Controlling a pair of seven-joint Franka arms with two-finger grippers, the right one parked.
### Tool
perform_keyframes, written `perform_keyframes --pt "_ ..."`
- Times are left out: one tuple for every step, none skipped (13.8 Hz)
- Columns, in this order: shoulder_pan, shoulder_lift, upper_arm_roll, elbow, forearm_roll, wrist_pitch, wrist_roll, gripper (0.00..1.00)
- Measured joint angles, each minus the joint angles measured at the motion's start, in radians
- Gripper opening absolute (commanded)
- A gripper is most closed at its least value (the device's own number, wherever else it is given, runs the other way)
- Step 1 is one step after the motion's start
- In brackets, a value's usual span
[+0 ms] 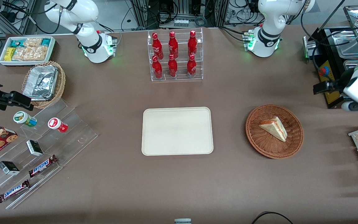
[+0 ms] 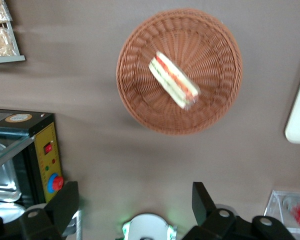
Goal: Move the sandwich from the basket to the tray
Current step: 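Move the left gripper over the wicker basket toward the sandwich, then lower the left gripper and close it on the wrapped sandwich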
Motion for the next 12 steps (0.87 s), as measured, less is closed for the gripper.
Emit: perform_keyframes --pt "0.000 0.004 0.000 -0.022 0.000 0.027 -0.040 1.00" --pt "0.000 0.005 0.000 -0.048 0.000 0.051 -0.075 1.00" --pt "0.000 0.005 -0.001 -0.078 0.000 0.082 -0.115 1.00" --pt "-0.002 0.005 -0.004 -0.110 0.000 0.115 -0.164 1.00" --pt "-0.009 0.005 -0.007 -0.143 0.000 0.153 -0.220 1.00" --pt "-0.021 0.005 -0.010 -0.180 0.000 0.197 -0.278 1.00" --pt "-0.032 0.005 -0.012 -0.219 0.000 0.247 -0.337 1.00" --pt "-0.042 0.004 -0.013 -0.260 0.001 0.301 -0.397 1.00" --pt "-0.048 0.002 -0.013 -0.302 0.001 0.360 -0.457 1.00" --pt "-0.051 -0.001 -0.013 -0.346 0.001 0.425 -0.524 1.00" --pt "-0.052 -0.005 -0.013 -0.390 0.001 0.490 -0.591 1.00" --pt "-0.052 -0.008 -0.013 -0.434 0.002 0.553 -0.648 1.00"
